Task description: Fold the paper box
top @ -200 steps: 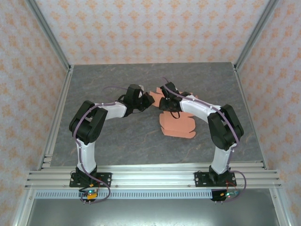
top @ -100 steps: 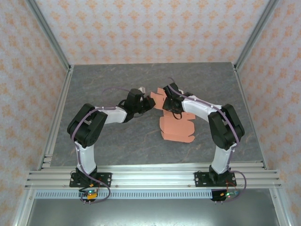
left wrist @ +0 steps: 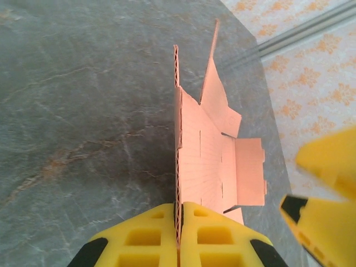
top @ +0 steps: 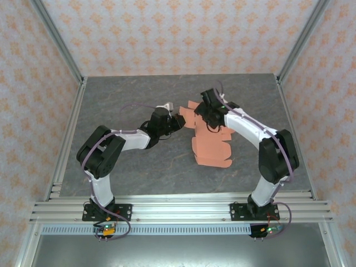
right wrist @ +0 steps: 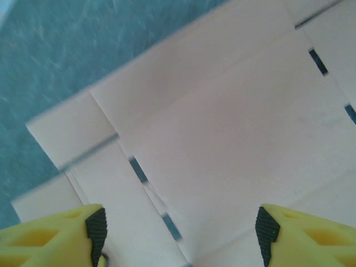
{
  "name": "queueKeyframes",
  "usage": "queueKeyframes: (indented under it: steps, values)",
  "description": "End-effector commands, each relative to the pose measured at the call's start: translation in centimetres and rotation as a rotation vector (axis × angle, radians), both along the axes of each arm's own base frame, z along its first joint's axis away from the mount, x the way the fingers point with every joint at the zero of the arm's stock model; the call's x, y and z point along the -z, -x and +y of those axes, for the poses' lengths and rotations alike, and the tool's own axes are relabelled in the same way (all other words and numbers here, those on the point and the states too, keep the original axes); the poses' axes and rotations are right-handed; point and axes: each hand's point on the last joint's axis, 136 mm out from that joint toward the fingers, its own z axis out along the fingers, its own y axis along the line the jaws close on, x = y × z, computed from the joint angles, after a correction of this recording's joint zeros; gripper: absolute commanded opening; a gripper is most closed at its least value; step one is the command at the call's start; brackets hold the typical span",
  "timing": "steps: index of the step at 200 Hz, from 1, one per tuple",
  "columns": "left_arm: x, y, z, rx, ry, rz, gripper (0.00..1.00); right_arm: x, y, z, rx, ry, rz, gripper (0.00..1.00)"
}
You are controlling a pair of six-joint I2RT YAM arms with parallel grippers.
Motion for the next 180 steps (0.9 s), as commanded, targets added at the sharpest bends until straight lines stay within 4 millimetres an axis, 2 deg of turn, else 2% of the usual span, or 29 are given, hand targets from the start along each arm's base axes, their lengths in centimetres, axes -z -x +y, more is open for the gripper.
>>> queueKeyframes:
  steps: [1,25,42,61,73,84,108,135,167,180]
  values:
    - [-3.7,0.0,-0.1,-0.004,-0.03,-0.159,0.01,-2.3,-1.4,-0.2,0.173,-0.224,0.01,0.82]
    - [-4.7,0.3,-0.5,0.0,0.011,-0.194,0.0,-1.9,-3.1,-0.2,0.246,-0.384,0.091,0.84]
    - [-5.8,0.6,-0.8,0.014,0.042,-0.233,0.0,-2.8,-3.8,-1.4,0.26,-0.342,0.1,0.85]
    - [-6.6,1.0,-1.2,0.038,0.021,-0.273,0.0,-3.6,-2.9,-3.5,0.358,-0.25,0.158,0.86]
    - [-7.1,1.3,-1.3,0.046,0.003,-0.301,0.0,-3.6,-2.5,-4.1,0.39,-0.241,0.207,0.85]
    - [-7.3,1.5,-1.6,0.061,-0.004,-0.322,0.0,-3.8,-2.8,-3.4,0.369,-0.284,0.224,0.85]
    - [-7.6,1.8,-2.2,0.088,-0.013,-0.356,0.03,-2.5,-2.9,-1.9,0.352,-0.356,0.301,0.85]
    - [-7.6,2.0,-2.1,0.088,0.002,-0.377,0.02,-2.2,-3.0,-3.3,0.374,-0.267,0.303,0.84]
    - [-8.4,2.4,-2.3,0.117,0.006,-0.421,0.01,-1.3,-3.5,-4.7,0.407,-0.215,0.29,0.74]
    - [-8.3,2.4,-2.4,0.124,-0.002,-0.416,0.01,-1.1,-3.8,-4.6,0.394,-0.21,0.289,0.68]
